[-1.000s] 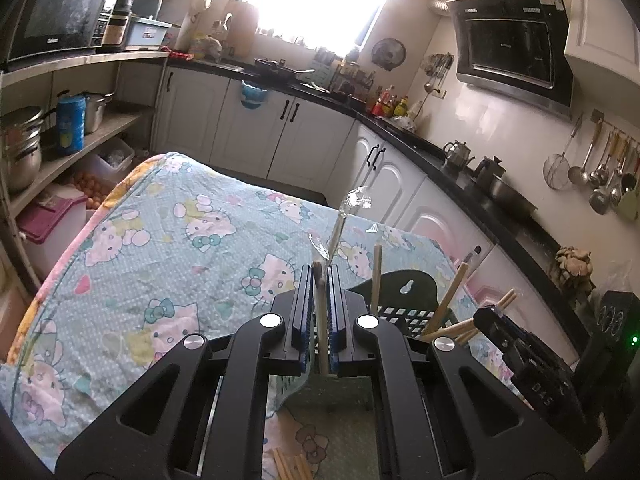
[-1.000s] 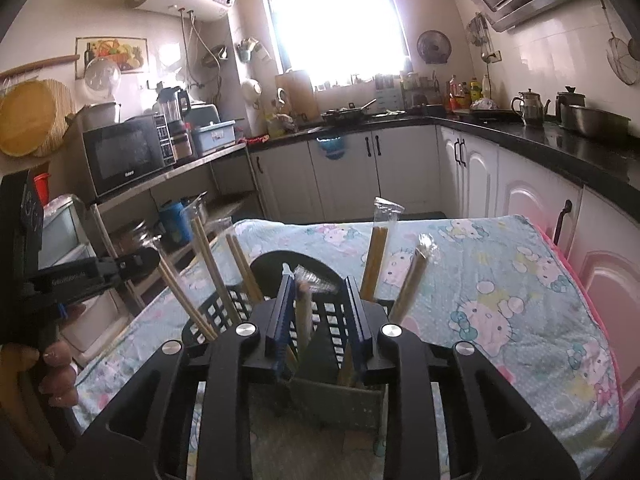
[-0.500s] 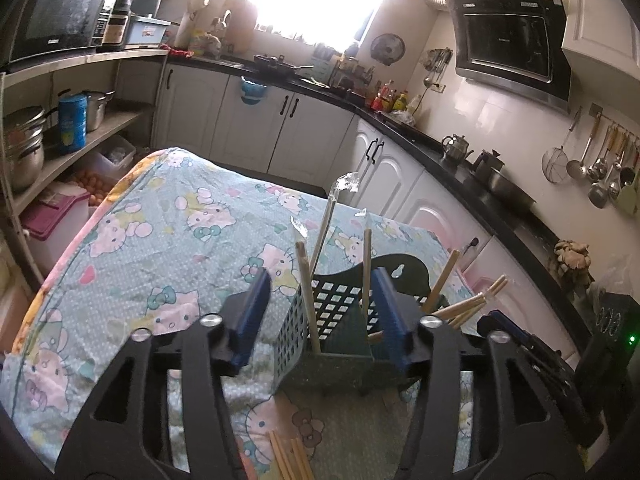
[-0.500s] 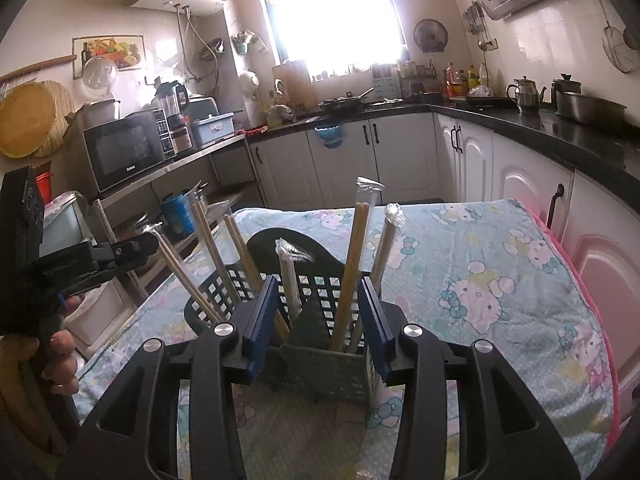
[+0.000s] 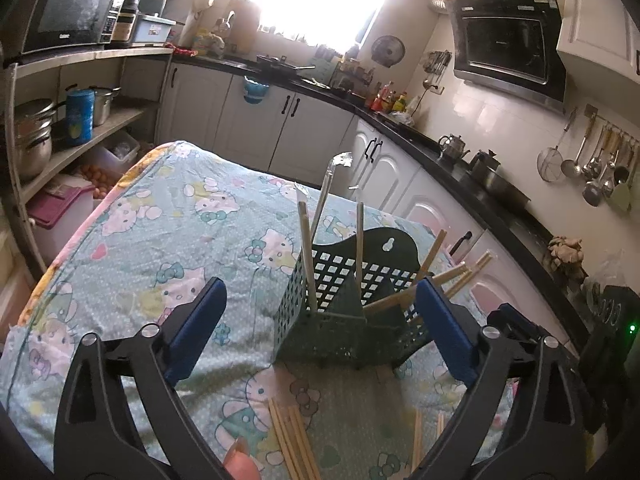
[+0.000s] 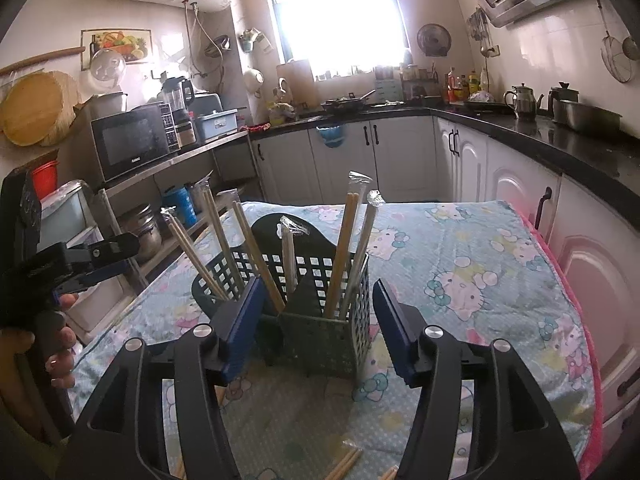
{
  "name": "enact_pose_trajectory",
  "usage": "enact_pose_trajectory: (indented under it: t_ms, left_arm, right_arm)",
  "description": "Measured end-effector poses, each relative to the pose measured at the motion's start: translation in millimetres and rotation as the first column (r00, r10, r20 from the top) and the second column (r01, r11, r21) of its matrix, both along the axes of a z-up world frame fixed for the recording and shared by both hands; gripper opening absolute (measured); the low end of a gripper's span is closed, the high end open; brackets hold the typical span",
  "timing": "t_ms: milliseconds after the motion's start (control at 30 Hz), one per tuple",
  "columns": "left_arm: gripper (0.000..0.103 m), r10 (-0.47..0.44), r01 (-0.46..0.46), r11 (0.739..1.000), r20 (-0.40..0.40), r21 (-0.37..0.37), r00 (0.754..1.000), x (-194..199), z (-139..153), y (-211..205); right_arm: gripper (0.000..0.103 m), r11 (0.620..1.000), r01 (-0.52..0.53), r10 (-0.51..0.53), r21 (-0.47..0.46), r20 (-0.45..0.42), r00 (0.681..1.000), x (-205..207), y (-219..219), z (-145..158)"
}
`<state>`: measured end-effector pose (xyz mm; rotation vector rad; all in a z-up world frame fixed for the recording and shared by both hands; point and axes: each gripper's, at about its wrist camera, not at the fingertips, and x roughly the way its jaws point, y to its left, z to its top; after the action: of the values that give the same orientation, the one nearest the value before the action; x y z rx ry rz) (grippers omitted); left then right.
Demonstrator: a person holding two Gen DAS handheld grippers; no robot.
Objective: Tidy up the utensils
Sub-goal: 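Withdraw both tools from the caddy back to the chopstick pile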
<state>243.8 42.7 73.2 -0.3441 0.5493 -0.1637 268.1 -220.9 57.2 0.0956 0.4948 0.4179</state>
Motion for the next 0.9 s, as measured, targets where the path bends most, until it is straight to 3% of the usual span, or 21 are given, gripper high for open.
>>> enact_pose_trajectory:
  t_ms: [400,900]
  left_arm:
    - [0.091,0.001,-0.001,1.0,-0.017,0.006,1.0,-23,-13,-1]
    - [0.091,-0.01,0.012,1.0,-0.077,0.027,0.997,-44,-40,-12]
  right_arm:
    - [0.064,0.999,-0.042,0.041,-0.032,-0.009,0.999,-28,2,-4]
    - [0.065,0.995,-0.074,0.071,-0.069,-0.047,0.996,-53,3,-24]
